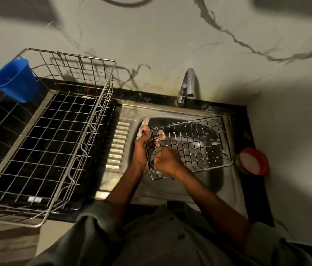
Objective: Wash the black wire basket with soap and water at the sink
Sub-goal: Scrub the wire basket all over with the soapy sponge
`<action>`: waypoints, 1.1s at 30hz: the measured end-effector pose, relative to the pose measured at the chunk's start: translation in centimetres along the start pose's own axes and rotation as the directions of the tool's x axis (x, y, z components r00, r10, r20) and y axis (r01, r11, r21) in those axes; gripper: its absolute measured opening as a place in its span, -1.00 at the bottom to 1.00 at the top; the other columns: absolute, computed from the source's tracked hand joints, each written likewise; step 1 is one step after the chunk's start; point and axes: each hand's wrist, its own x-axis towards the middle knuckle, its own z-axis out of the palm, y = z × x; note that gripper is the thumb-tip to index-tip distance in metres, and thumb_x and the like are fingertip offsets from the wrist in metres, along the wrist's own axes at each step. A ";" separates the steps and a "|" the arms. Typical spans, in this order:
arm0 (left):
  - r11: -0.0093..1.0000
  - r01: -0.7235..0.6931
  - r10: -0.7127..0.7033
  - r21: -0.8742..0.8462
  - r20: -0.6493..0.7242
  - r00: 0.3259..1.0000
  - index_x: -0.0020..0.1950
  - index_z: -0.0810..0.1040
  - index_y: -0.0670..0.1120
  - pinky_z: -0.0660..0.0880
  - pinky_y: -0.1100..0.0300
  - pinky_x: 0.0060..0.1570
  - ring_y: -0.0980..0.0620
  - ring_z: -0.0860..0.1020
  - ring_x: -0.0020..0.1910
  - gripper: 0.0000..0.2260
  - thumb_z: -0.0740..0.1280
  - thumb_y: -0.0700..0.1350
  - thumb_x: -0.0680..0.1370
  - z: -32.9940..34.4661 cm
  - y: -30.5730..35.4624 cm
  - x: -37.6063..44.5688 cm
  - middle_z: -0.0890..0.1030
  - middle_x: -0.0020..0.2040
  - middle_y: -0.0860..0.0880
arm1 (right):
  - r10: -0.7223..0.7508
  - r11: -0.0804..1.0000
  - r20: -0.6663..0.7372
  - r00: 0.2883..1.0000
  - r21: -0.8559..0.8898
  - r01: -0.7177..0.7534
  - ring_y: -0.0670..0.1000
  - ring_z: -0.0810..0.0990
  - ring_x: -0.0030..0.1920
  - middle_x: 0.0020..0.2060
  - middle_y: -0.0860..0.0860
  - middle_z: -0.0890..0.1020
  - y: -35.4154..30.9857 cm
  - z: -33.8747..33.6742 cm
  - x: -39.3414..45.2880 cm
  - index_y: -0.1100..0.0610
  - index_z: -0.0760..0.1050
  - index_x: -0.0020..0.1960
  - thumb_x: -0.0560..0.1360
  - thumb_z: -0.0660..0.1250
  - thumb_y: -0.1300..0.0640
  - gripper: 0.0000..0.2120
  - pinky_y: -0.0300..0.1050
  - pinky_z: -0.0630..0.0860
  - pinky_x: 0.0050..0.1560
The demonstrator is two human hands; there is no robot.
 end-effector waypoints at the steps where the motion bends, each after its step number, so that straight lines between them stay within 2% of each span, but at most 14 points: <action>1: 1.000 -0.024 0.024 0.018 0.014 1.000 0.62 0.35 0.02 0.67 0.04 -0.03 -0.17 0.68 0.08 -0.44 0.32 0.07 0.63 -0.2 -0.1 0.1 0.60 0.33 -0.27 | 0.007 0.996 0.085 0.996 0.083 -0.014 0.00 0.69 -0.22 -0.18 0.12 0.74 0.2 -0.3 -0.3 0.19 0.68 -0.15 0.42 0.44 0.35 -0.90 -0.06 0.67 -0.16; 3: 0.993 -0.078 0.076 0.088 0.023 0.997 0.62 0.35 0.03 0.62 0.04 0.07 -0.21 0.64 0.21 -0.48 0.26 0.07 0.65 -0.3 -0.1 0.0 0.57 0.39 -0.29 | 0.002 0.970 0.247 0.969 0.236 -0.062 -0.06 0.63 -0.33 -0.17 0.15 0.73 0.6 -1.2 -0.7 0.20 0.67 -0.11 0.45 0.45 0.39 -0.88 -0.18 0.60 -0.29; 4: 0.987 -0.103 0.100 0.120 0.030 0.995 0.62 0.35 0.05 0.59 0.01 0.14 -0.22 0.63 0.25 -0.48 0.25 0.08 0.64 -0.3 -0.1 0.0 0.58 0.38 -0.30 | 0.006 0.965 0.243 0.970 0.251 -0.069 -0.06 0.62 -0.33 -0.16 0.14 0.74 0.9 -1.3 -0.6 0.17 0.68 -0.12 0.45 0.47 0.36 -0.89 -0.17 0.59 -0.28; 8: 0.956 -0.167 0.162 0.243 0.037 0.986 0.61 0.36 0.05 0.53 -0.10 0.28 -0.25 0.62 0.28 -0.29 0.40 0.30 0.52 0.9 0.4 -0.2 0.62 0.33 -0.28 | -0.132 0.978 -0.094 0.987 -0.173 0.114 -0.02 0.67 -0.07 -0.14 -0.01 0.74 1.5 0.2 0.5 0.08 0.70 -0.11 0.42 0.51 0.21 -0.93 -0.05 0.62 0.06; 11: 0.946 -0.200 0.195 0.254 0.047 0.980 0.59 0.39 0.00 0.56 -0.05 0.32 -0.27 0.59 0.34 -0.14 0.50 0.38 0.40 1.1 0.5 -0.2 0.55 0.42 -0.26 | -0.221 0.962 0.123 0.968 -0.138 0.237 -0.10 0.69 -0.09 -0.09 -0.05 0.74 1.9 -0.6 -0.1 0.06 0.72 -0.06 0.42 0.51 0.26 -0.85 -0.08 0.62 0.07; 14: 0.925 -0.244 0.235 0.292 0.066 0.970 0.57 0.43 0.03 0.47 -0.20 0.42 -0.25 0.56 0.39 -0.22 0.47 0.36 0.44 1.0 0.5 -0.5 0.53 0.46 -0.20 | -0.188 0.980 0.275 0.943 -0.014 0.199 -0.22 0.64 -0.13 -0.02 -0.09 0.72 2.4 -2.3 -0.6 0.10 0.70 0.04 0.47 0.46 0.32 -0.80 -0.28 0.56 -0.06; 17: 0.918 -0.261 0.254 0.297 0.064 0.965 0.53 0.46 0.02 0.44 -0.29 0.43 -0.23 0.55 0.40 -0.34 0.47 0.26 0.50 1.5 0.8 -0.5 0.50 0.49 -0.17 | -0.246 0.961 -0.062 0.967 -0.145 0.235 -0.09 0.66 -0.12 -0.13 -0.08 0.71 1.8 -0.8 -0.4 0.03 0.69 -0.06 0.48 0.47 0.22 -0.89 -0.09 0.59 -0.01; 18: 0.910 -0.268 0.263 0.315 0.060 0.963 0.52 0.48 0.04 0.42 -0.32 0.43 -0.23 0.53 0.42 -0.37 0.46 0.26 0.51 1.6 0.9 -0.6 0.51 0.49 -0.16 | -0.263 0.949 -0.099 0.960 -0.207 0.238 -0.04 0.66 -0.10 -0.18 -0.08 0.69 1.7 -0.1 -0.5 0.02 0.68 -0.10 0.47 0.47 0.20 -0.91 -0.07 0.58 0.00; 21: 0.873 -0.317 0.312 0.370 0.077 0.947 0.50 0.50 0.08 0.42 -0.32 0.43 -0.17 0.50 0.46 -0.40 0.42 0.29 0.52 1.7 1.0 -0.5 0.54 0.46 -0.11 | -0.315 0.935 0.076 0.946 -0.146 0.323 -0.07 0.67 -0.07 -0.12 -0.09 0.70 2.3 -0.5 -1.0 0.04 0.70 -0.06 0.46 0.46 0.28 -0.84 -0.09 0.58 0.02; 24: 0.851 -0.347 0.347 0.393 0.075 0.935 0.48 0.51 0.10 0.40 -0.34 0.43 -0.17 0.50 0.45 -0.43 0.42 0.30 0.53 1.7 1.1 -0.5 0.56 0.43 -0.12 | -0.249 0.969 0.229 0.941 0.060 0.241 -0.01 0.70 -0.07 -0.04 -0.11 0.72 3.5 -2.7 -1.4 0.06 0.71 -0.01 0.44 0.44 0.37 -0.74 0.01 0.66 0.05; 26: 0.844 -0.354 0.355 0.403 0.077 0.932 0.47 0.52 0.10 0.42 -0.34 0.42 -0.20 0.51 0.43 -0.44 0.42 0.31 0.53 1.9 1.4 -0.5 0.57 0.41 -0.15 | -0.195 0.981 0.042 0.980 0.018 0.195 -0.06 0.69 -0.07 -0.02 -0.08 0.74 3.7 -2.7 -0.6 0.04 0.71 0.00 0.45 0.49 0.30 -0.79 0.02 0.65 0.07; 28: 0.830 -0.365 0.364 0.423 0.085 0.927 0.46 0.52 0.10 0.42 -0.35 0.41 -0.21 0.51 0.43 -0.44 0.43 0.30 0.53 2.0 1.6 -0.4 0.57 0.41 -0.17 | -0.150 0.986 -0.257 0.955 -0.109 0.126 -0.09 0.67 -0.05 -0.03 -0.09 0.74 3.1 -1.6 0.2 -0.02 0.71 -0.01 0.45 0.53 0.19 -0.83 -0.03 0.63 0.06; 29: 0.817 -0.377 0.377 0.436 0.090 0.922 0.45 0.53 0.10 0.41 -0.35 0.41 -0.20 0.50 0.44 -0.45 0.44 0.30 0.53 2.0 1.6 -0.4 0.57 0.42 -0.14 | -0.170 0.979 -0.313 0.935 -0.163 0.123 -0.09 0.67 -0.04 -0.04 -0.10 0.74 2.8 -1.1 0.2 -0.04 0.71 -0.01 0.44 0.54 0.16 -0.84 -0.04 0.62 0.06; 33: 0.785 -0.427 0.442 0.448 0.077 0.894 0.43 0.56 0.04 0.47 -0.21 0.41 -0.04 0.54 0.41 -0.49 0.45 0.20 0.53 1.7 2.0 -0.7 0.61 0.40 -0.01 | -0.272 0.937 0.016 0.962 -0.223 0.269 -0.11 0.66 0.02 0.02 -0.08 0.73 3.6 -1.7 -0.9 0.01 0.71 0.01 0.44 0.52 0.20 -0.83 -0.07 0.57 0.13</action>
